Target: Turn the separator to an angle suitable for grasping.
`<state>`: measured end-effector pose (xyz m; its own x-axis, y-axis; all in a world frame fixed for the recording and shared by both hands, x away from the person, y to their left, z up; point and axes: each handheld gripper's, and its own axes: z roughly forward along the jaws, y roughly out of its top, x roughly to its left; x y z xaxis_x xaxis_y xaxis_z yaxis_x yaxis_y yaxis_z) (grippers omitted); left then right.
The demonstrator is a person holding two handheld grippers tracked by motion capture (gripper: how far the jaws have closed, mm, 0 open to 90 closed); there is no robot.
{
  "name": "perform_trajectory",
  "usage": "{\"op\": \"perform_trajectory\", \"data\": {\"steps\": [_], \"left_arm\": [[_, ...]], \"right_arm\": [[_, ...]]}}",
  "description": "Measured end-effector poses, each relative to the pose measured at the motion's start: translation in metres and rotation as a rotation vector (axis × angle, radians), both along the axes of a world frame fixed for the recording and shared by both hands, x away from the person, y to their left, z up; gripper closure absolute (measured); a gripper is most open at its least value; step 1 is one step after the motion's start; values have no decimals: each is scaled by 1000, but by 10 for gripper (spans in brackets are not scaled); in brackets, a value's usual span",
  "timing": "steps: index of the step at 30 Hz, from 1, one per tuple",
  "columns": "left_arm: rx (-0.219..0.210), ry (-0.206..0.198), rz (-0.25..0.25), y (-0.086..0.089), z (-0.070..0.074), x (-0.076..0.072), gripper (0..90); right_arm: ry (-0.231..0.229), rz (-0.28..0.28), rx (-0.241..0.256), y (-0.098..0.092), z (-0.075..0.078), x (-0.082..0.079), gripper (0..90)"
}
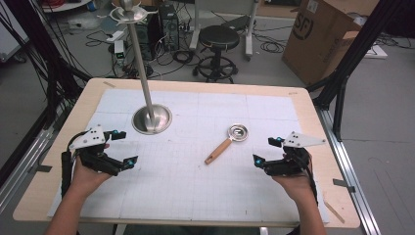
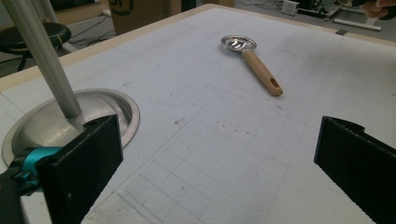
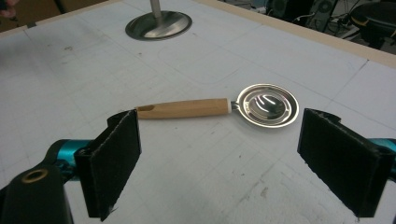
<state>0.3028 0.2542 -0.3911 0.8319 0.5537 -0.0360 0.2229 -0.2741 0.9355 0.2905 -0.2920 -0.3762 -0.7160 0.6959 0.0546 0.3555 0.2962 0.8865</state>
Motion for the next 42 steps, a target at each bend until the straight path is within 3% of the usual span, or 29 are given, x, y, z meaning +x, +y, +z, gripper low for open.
{"op": "perform_trajectory", "data": {"steps": [20, 25, 34, 42], "left_arm": [[17, 18, -25, -10, -6, 6, 18], [13, 15, -22, -9, -6, 6, 18], [15, 16, -24, -9, -6, 7, 18], [12, 15, -18, -9, -6, 7, 17]], "right_arm": [[-6, -29, -13, -7, 1, -6, 166], [16, -11, -41, -3, -4, -4, 254], [60, 64, -35, 4, -9, -3, 488], [80, 110, -89, 18, -15, -1, 627]]}}
